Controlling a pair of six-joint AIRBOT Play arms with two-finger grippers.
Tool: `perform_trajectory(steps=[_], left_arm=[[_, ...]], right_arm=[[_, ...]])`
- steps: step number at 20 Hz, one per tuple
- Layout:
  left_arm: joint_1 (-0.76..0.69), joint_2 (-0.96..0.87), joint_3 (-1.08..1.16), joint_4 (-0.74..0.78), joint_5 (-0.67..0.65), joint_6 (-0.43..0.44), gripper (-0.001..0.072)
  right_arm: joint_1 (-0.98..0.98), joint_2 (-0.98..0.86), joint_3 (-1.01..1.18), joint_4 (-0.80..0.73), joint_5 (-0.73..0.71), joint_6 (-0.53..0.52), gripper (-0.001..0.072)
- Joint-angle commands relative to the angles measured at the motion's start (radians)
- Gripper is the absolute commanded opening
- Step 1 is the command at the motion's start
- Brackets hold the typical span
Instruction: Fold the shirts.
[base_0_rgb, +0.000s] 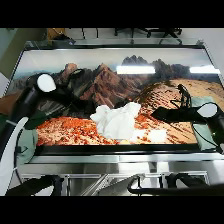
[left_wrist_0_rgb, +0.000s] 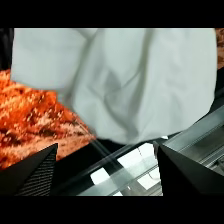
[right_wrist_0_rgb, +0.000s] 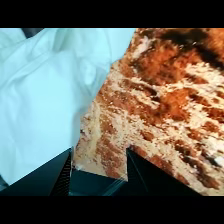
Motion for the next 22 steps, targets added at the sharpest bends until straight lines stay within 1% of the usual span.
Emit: perform_trajectory(steps=[1,2,4,5,6,7,10,12,14,15,17,18,19,20,21,22], left_arm=[[0.072,0.166,-0.348,-0.050,0.219,0.004,0.0668],[0.077,0.185,-0.449,-0.124,0.357,0.031,0.0668],[0.079,0.159,-0.568,-0.304,0.572,0.147,0.0668],[0.079,0.117,-0.590,-0.390,0.634,0.213,0.0668],[0.079,0.063,-0.592,-0.453,0.670,0.272,0.0668],[0.080,0.012,-0.580,-0.476,0.692,0.300,0.0668],[0.122,-0.126,-0.490,-0.474,0.702,0.312,0.0667],[0.140,-0.197,-0.411,-0.474,0.695,0.321,0.0668],[0.141,-0.274,-0.334,-0.475,0.674,0.321,0.0667],[0.140,-0.314,-0.301,-0.475,0.650,0.321,0.0667],[0.125,-0.391,-0.237,-0.475,0.577,0.326,0.0665],[0.118,-0.418,-0.213,-0.474,0.538,0.330,0.0578],[0.113,-0.435,-0.193,-0.474,0.502,0.341,0.0454],[0.103,-0.444,-0.179,-0.474,0.472,0.351,0.0352],[0.097,-0.447,-0.166,-0.472,0.449,0.357,0.0157],[0.098,-0.443,-0.158,-0.474,0.436,0.370,0.0014]], right_arm=[[-0.035,-0.140,0.027,0.040,-0.010,-0.136,0.0384],[-0.035,-0.187,0.029,0.098,-0.026,-0.192,0.0384],[-0.035,-0.280,0.032,0.227,-0.076,-0.299,0.0384],[-0.034,-0.320,0.033,0.277,-0.103,-0.334,0.0384],[-0.033,-0.359,0.034,0.325,-0.124,-0.373,0.0384],[-0.033,-0.397,0.034,0.367,-0.145,-0.400,0.0384],[-0.019,-0.485,0.034,0.460,-0.203,-0.484,0.0383],[0.019,-0.529,0.039,0.496,-0.264,-0.527,0.0382],[0.063,-0.576,0.065,0.494,-0.315,-0.527,0.0377],[0.076,-0.598,0.080,0.494,-0.321,-0.527,0.0351],[0.091,-0.648,0.125,0.494,-0.320,-0.526,0.0352],[0.097,-0.669,0.145,0.494,-0.320,-0.526,0.0351],[0.099,-0.682,0.161,0.495,-0.320,-0.526,0.0348],[0.103,-0.690,0.175,0.495,-0.320,-0.526,0.0334],[0.106,-0.694,0.188,0.495,-0.316,-0.527,0.0230],[0.106,-0.694,0.201,0.495,-0.310,-0.531,0.0119]])
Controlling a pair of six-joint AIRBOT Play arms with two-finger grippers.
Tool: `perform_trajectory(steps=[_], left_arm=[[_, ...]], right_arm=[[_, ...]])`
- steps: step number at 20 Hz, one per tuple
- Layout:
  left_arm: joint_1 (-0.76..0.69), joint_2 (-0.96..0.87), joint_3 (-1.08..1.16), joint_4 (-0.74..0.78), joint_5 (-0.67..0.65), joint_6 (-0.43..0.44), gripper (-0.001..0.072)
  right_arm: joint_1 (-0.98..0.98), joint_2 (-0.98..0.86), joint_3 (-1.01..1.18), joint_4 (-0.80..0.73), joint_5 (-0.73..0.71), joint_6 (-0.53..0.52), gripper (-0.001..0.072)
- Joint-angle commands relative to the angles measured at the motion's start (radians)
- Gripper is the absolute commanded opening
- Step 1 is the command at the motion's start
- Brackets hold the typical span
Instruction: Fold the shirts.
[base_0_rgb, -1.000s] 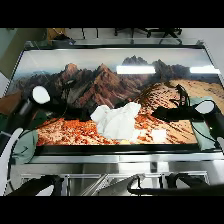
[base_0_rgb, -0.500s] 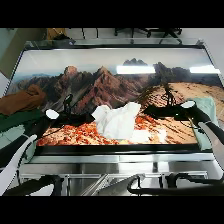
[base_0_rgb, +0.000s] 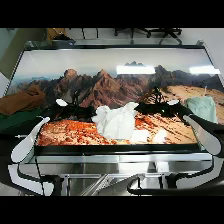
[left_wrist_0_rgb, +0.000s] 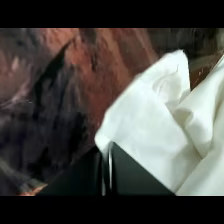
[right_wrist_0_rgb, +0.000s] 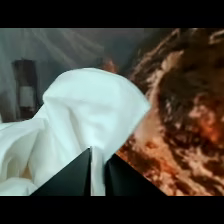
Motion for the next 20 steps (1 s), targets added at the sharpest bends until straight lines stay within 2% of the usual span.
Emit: perform_trajectory(steps=[1,2,6,9,13,17,20], left_arm=[[-0.006,-0.023,0.062,-0.004,-0.087,0.029,0.0015],[0.004,-0.012,0.082,-0.004,-0.106,0.029,0.0014],[0.086,0.106,0.244,-0.003,-0.242,0.014,0.0010],[0.160,0.262,0.462,-0.002,-0.310,-0.027,0.0010],[0.229,0.428,0.816,0.010,-0.382,-0.083,0.0010],[0.286,0.584,1.044,0.093,-0.419,-0.103,0.0010],[0.365,0.737,1.002,0.219,-0.412,-0.109,0.0011]], right_arm=[[0.011,-0.025,0.058,-0.005,0.009,-0.014,0.0070],[0.007,-0.022,0.084,-0.005,0.033,-0.021,0.0013],[-0.031,0.044,0.264,-0.008,0.134,-0.021,0.0012],[-0.085,0.150,0.495,-0.008,0.229,-0.005,0.0011],[-0.122,0.332,0.800,-0.016,0.262,-0.006,0.0011],[-0.124,0.528,0.957,-0.207,0.237,-0.006,0.0011],[-0.124,0.657,0.961,-0.372,0.185,-0.005,0.0011]])
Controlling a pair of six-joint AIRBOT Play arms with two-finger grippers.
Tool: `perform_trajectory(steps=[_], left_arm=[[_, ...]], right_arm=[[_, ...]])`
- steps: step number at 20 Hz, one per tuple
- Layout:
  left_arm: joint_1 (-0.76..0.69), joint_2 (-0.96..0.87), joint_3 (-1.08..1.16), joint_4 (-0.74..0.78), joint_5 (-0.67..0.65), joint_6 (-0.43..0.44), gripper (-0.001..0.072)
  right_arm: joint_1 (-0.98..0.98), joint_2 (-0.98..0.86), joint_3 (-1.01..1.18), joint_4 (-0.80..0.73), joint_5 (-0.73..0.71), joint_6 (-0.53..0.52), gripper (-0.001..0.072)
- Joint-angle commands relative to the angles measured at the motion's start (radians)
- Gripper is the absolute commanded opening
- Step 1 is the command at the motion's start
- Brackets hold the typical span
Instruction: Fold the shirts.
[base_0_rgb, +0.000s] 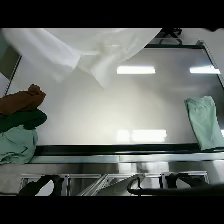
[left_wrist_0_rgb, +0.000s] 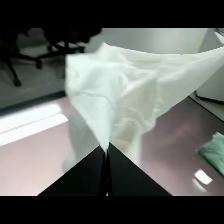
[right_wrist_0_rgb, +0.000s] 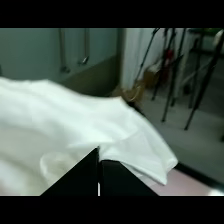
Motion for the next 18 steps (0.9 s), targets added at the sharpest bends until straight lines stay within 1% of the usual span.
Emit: perform_trajectory(steps=[1,3,4,5,7,9,11,13,14,18], left_arm=[[0.095,0.173,-0.021,0.151,-0.005,-0.014,0.0011],[0.168,0.241,-0.127,0.214,0.002,-0.006,0.0011],[0.196,0.257,-0.182,0.211,0.013,0.003,0.0011],[0.212,0.260,-0.238,0.205,0.019,0.009,0.0011],[0.189,0.222,-0.345,0.205,0.028,0.022,0.0011],[0.117,0.133,-0.430,0.208,0.087,0.059,0.0011],[0.040,0.006,-0.489,0.217,0.224,0.105,0.0011],[-0.010,-0.156,-0.482,0.216,0.343,0.108,0.0011],[-0.027,-0.258,-0.443,0.216,0.377,0.108,0.0011],[-0.074,-0.652,-0.194,0.216,0.362,0.108,0.0011]], right_arm=[[-0.002,0.143,0.045,-0.184,-0.035,0.002,0.0011],[-0.002,0.158,0.044,-0.203,-0.023,0.002,0.0010],[-0.002,0.150,0.043,-0.219,-0.006,0.006,0.0011],[-0.002,0.128,0.042,-0.238,0.026,0.034,0.0011],[-0.002,0.055,0.025,-0.270,0.102,0.077,0.0011],[-0.002,-0.037,-0.037,-0.270,0.122,0.089,0.0011],[-0.002,-0.148,-0.114,-0.279,0.105,0.089,0.0010],[-0.002,-0.282,-0.174,-0.319,0.059,0.098,0.0011],[-0.002,-0.349,-0.189,-0.358,0.030,0.119,0.0010],[-0.002,-0.604,-0.192,-0.475,-0.047,0.206,0.0011]])
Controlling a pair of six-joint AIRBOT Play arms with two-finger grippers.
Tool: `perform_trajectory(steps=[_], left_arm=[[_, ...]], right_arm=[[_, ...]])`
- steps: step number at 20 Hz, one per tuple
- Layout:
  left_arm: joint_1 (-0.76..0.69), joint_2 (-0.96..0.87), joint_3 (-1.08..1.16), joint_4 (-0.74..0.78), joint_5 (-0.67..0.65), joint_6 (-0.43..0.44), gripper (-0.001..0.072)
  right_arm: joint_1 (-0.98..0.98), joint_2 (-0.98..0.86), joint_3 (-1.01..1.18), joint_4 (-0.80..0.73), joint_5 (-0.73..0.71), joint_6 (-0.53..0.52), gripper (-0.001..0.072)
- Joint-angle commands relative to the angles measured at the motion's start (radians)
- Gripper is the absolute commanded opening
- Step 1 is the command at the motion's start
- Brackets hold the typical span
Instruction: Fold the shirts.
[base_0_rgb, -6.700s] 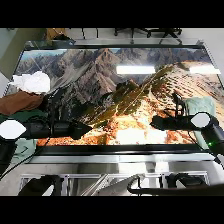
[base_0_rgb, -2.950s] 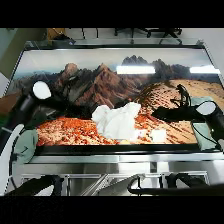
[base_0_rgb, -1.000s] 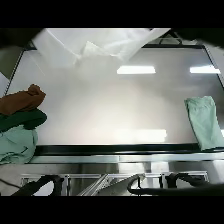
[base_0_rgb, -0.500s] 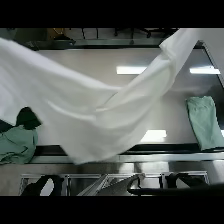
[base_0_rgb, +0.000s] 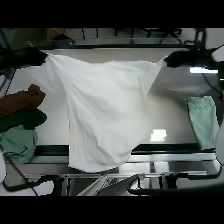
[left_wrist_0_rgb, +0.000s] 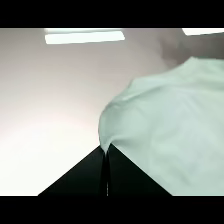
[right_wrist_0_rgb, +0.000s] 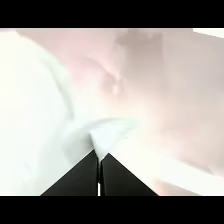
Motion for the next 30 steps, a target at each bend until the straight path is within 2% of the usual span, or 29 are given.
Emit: perform_trajectory(steps=[1,4,7,8,9,11,14,16,18,22,24,30], left_arm=[[-0.049,-0.331,0.187,0.002,0.019,0.008,0.0011],[-0.066,-0.494,0.304,0.002,0.011,0.008,0.0012],[-0.066,-0.557,0.361,0.000,-0.011,0.005,0.0020],[-0.061,-0.545,0.340,0.003,-0.014,0.005,0.0294],[-0.050,-0.528,0.319,0.001,-0.017,-0.003,0.0706],[-0.009,-0.492,0.323,0.003,-0.120,-0.066,0.0689],[0.085,-0.418,0.304,0.002,-0.381,-0.191,0.0688],[0.151,-0.344,0.172,0.003,-0.534,-0.249,0.0688],[0.203,-0.253,-0.043,0.003,-0.597,-0.283,0.0687],[0.289,-0.008,-0.584,0.018,-0.523,-0.275,0.0686],[0.313,0.093,-0.787,0.091,-0.471,-0.272,0.0686],[0.280,0.211,-1.091,0.097,-0.361,-0.230,0.0686]], right_arm=[[0.000,-0.218,-0.018,-0.087,-0.063,0.069,0.0010],[0.000,-0.332,-0.018,-0.087,-0.098,0.098,0.0011],[0.000,-0.369,-0.018,-0.087,-0.115,0.123,0.0011],[0.000,-0.370,-0.017,-0.086,-0.114,0.123,0.0011],[0.000,-0.367,-0.017,-0.086,-0.114,0.123,0.0011],[0.001,-0.364,-0.017,-0.084,-0.100,0.124,0.0011],[0.001,-0.364,-0.017,-0.082,-0.077,0.123,0.0011],[0.001,-0.364,-0.017,-0.082,-0.078,0.123,0.0011],[0.001,-0.364,-0.017,-0.081,-0.073,0.123,0.0011],[0.001,-0.364,-0.017,-0.078,-0.057,0.122,0.0011],[0.001,-0.364,-0.017,-0.078,-0.057,0.122,0.0011],[0.001,-0.364,-0.017,-0.052,-0.059,0.115,0.0011]])
